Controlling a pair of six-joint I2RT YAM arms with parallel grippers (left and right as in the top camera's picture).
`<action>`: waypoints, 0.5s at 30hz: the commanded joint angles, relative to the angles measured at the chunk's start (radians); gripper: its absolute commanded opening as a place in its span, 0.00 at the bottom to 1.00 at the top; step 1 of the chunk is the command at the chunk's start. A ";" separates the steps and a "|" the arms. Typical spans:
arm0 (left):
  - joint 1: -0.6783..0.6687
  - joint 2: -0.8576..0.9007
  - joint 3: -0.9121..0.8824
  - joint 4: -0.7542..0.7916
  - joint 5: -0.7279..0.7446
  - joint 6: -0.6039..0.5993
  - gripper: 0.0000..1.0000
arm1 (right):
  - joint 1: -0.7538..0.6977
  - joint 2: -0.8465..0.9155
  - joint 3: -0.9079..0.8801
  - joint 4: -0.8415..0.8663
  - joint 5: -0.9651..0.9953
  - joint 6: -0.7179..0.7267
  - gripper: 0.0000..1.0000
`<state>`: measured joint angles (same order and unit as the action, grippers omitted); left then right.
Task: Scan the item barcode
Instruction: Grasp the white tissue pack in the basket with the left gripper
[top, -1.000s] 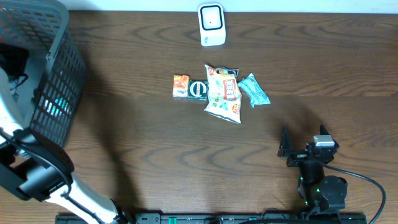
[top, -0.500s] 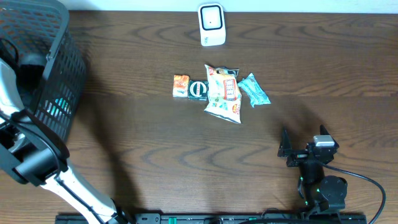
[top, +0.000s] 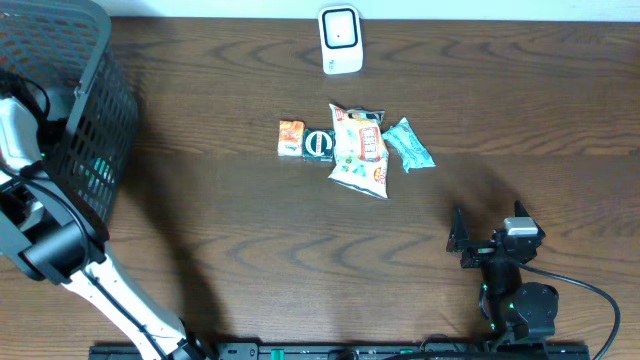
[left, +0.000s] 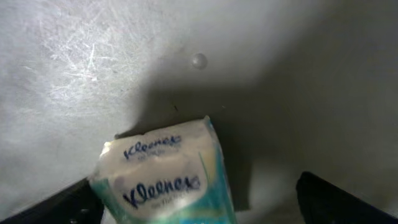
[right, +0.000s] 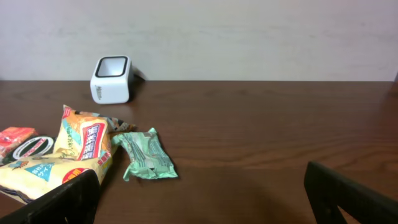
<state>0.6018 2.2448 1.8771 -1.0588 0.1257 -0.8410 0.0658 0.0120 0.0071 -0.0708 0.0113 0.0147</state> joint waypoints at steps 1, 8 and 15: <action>0.001 0.031 -0.021 -0.007 0.002 -0.010 0.80 | -0.006 -0.006 -0.002 -0.004 -0.003 0.003 0.99; 0.001 0.031 -0.021 -0.010 0.006 -0.010 0.35 | -0.006 -0.006 -0.002 -0.004 -0.003 0.003 0.99; 0.022 0.003 0.002 -0.010 0.123 0.001 0.07 | -0.006 -0.006 -0.002 -0.004 -0.003 0.003 0.99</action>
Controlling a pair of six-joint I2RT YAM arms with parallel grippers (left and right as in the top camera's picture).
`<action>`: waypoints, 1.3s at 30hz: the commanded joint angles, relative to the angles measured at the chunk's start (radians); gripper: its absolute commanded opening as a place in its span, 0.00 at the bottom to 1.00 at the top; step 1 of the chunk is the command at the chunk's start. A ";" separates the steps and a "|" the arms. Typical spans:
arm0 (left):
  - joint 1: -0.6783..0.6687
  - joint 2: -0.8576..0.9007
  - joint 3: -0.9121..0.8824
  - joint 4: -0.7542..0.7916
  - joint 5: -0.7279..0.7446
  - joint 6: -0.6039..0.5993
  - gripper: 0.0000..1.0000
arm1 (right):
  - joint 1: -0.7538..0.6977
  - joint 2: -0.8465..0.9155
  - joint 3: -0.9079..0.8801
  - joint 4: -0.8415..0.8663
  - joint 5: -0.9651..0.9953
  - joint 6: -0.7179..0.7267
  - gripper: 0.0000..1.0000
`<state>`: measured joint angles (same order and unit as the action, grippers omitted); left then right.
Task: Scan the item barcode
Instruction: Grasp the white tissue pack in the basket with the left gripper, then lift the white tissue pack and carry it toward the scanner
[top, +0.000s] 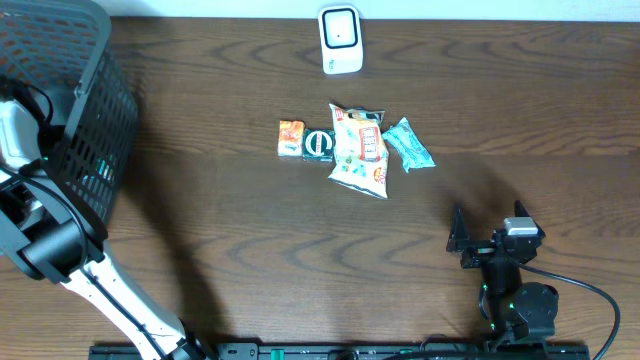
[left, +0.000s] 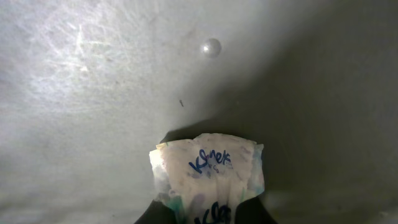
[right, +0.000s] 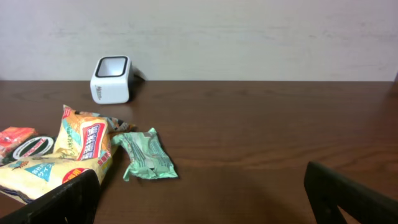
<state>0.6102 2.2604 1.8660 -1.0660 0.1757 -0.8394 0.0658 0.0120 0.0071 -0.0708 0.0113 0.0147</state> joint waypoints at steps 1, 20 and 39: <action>0.019 -0.024 0.023 -0.003 0.079 0.000 0.07 | -0.006 -0.006 -0.002 -0.004 -0.003 0.003 0.99; 0.036 -0.615 0.052 0.185 0.089 0.260 0.08 | -0.006 -0.006 -0.002 -0.004 -0.003 0.003 0.99; -0.484 -0.719 -0.023 0.119 0.295 0.701 0.08 | -0.006 -0.006 -0.002 -0.004 -0.003 0.003 0.99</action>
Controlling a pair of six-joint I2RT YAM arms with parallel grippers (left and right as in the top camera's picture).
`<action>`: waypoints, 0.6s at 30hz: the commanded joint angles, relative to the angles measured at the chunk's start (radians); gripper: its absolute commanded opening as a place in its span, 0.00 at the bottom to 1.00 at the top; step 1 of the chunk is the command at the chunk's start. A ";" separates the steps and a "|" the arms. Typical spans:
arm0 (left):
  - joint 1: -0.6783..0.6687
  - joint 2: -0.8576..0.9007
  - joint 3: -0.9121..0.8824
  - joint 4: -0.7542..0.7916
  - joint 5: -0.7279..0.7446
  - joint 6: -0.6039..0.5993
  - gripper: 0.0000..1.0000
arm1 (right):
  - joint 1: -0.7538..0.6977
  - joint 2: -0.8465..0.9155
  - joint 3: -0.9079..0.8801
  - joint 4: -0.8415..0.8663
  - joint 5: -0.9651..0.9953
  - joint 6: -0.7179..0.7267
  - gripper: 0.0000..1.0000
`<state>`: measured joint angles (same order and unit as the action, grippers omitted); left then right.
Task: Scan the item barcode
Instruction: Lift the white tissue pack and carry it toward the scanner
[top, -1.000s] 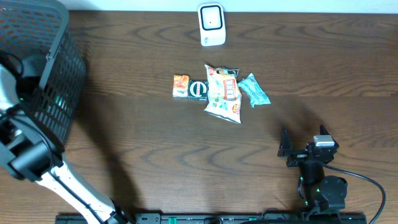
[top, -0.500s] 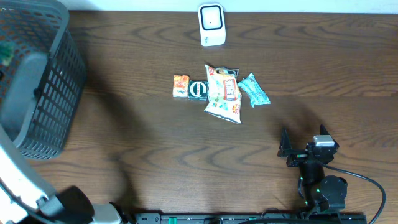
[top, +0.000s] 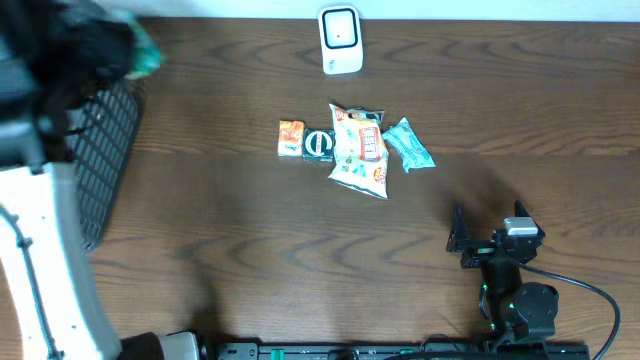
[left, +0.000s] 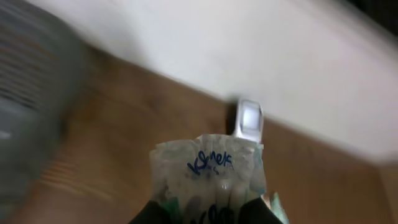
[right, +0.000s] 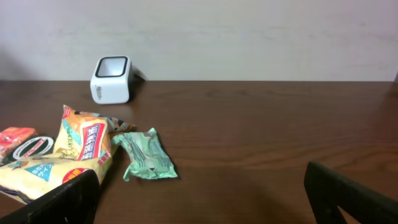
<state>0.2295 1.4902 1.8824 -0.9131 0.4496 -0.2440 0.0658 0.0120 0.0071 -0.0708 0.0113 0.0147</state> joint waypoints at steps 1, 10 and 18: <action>-0.132 0.066 -0.045 -0.052 0.022 0.116 0.08 | -0.006 -0.006 -0.002 -0.004 -0.003 0.003 0.99; -0.368 0.269 -0.049 -0.232 0.018 0.192 0.08 | -0.006 -0.006 -0.002 -0.004 -0.003 0.003 0.99; -0.486 0.455 -0.049 -0.250 -0.147 -0.049 0.08 | -0.006 -0.006 -0.002 -0.004 -0.003 0.003 0.99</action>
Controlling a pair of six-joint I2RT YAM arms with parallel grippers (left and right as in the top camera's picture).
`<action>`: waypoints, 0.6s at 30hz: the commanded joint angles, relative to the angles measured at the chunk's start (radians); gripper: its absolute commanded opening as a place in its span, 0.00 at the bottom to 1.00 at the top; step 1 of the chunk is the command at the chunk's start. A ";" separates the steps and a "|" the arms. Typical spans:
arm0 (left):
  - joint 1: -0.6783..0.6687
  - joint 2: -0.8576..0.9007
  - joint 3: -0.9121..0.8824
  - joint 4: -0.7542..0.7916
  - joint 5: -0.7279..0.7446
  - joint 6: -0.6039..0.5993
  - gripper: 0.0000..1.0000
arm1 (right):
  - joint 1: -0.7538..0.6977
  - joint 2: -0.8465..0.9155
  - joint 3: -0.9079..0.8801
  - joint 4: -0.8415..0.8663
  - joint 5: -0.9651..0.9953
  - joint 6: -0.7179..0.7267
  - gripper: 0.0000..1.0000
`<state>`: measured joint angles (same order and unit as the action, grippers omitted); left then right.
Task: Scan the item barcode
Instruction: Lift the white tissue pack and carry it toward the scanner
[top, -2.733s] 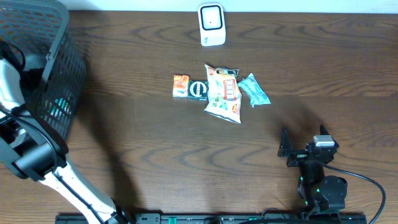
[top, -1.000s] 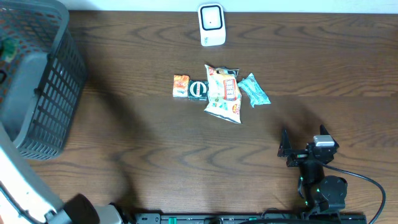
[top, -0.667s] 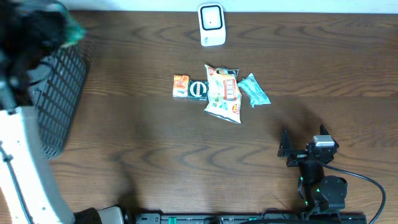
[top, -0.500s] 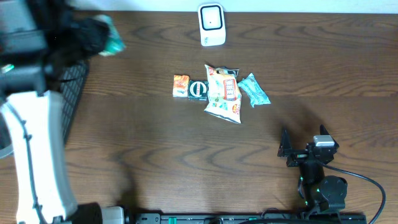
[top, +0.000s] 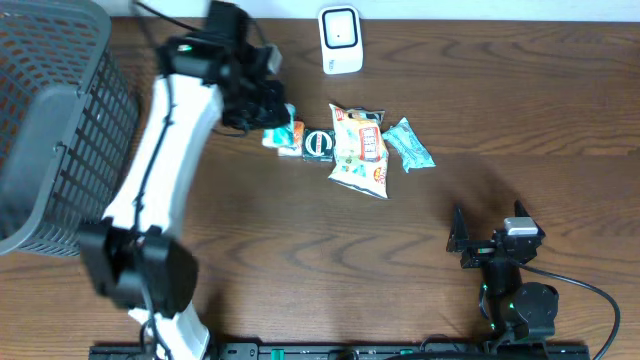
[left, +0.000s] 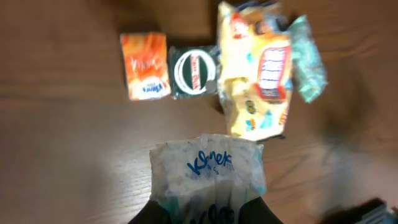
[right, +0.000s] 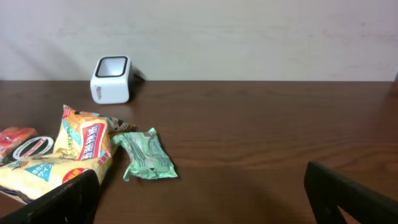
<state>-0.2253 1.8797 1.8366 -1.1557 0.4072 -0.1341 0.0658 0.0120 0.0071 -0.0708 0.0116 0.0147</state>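
My left gripper (left: 205, 210) is shut on a white Kleenex tissue pack (left: 208, 169) with blue lettering. It hangs over the table just left of the item pile, and in the overhead view the left gripper (top: 262, 112) is next to the orange box (top: 291, 137). The white scanner (top: 340, 40) stands at the table's far edge, also seen as the scanner (right: 112, 79). My right gripper (right: 199, 208) rests open at the front right, with nothing between its fingers. No barcode shows on the pack.
Below the pack lie the orange box (left: 145, 74), a round dark green item (left: 194, 73), a yellow snack bag (left: 258, 87) and a teal packet (left: 308, 59). A black mesh basket (top: 60, 120) fills the far left. The right gripper (top: 487, 235) sits near the front edge.
My left gripper with the tissue pack was up over the basket's rim. Now it is over the table beside the orange box, with its camera looking down. The right arm has not moved.
My left gripper stood open around the Kleenex pack on the basket floor. Then it was shut on the pack there. Later it held the pack above the basket, and now holds it over the table by the item pile.
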 joint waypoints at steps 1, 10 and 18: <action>-0.041 0.089 -0.003 -0.008 -0.127 -0.215 0.08 | -0.006 -0.006 -0.002 -0.004 -0.003 0.003 0.99; -0.086 0.224 -0.003 -0.007 -0.174 -0.624 0.07 | -0.006 -0.006 -0.002 -0.004 -0.003 0.003 0.99; -0.089 0.228 -0.073 -0.011 -0.244 -0.850 0.08 | -0.006 -0.006 -0.002 -0.004 -0.003 0.003 0.99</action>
<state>-0.3115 2.1036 1.8042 -1.1591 0.2058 -0.8219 0.0658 0.0120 0.0071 -0.0708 0.0113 0.0147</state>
